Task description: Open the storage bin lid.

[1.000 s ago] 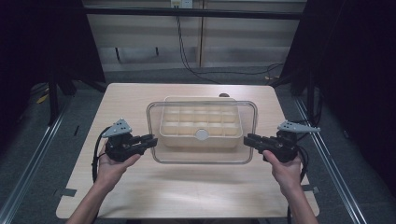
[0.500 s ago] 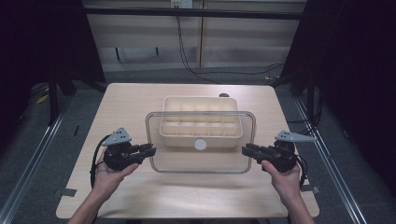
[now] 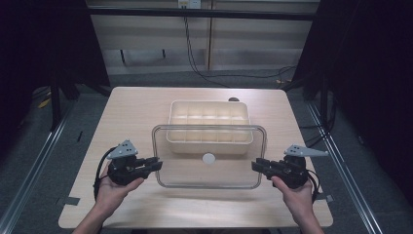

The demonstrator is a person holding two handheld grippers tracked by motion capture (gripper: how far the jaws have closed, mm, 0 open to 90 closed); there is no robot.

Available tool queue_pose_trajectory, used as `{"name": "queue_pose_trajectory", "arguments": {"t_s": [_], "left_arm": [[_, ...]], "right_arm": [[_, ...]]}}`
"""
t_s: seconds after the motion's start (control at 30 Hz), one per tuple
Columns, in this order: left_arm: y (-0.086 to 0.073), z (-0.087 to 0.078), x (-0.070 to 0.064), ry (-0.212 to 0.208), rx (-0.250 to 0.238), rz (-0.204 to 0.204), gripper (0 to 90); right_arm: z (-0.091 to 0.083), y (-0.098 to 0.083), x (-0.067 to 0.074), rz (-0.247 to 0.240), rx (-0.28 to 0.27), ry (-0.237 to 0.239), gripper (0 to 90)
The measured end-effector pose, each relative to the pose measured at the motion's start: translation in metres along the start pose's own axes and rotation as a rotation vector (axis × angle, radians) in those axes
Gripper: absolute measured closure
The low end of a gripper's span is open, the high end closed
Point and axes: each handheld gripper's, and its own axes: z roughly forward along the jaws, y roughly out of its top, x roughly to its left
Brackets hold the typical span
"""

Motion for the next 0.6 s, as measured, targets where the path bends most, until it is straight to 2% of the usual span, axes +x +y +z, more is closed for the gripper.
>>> {"name": "queue_pose_trajectory", "arguments": {"t_s": [0.1,0.37,0.6], "left_arm": [[-0.004,-0.003,-0.002,0.004,0.0,-0.008,73.9],[-0.012,-0.005,-0.007,-0.01,0.021,-0.011,74.2],[-0.02,-0.002,-0.008,-0.02,0.028,-0.024,74.1]], "right_arm": [[0.001,-0.003,0.003,-0.017,0.008,-0.004,68.7],[0.0,-0.01,0.007,-0.011,0.023,0.002,68.6],[0.0,-0.024,0.006,0.025,0.035,0.014,68.9]]}}
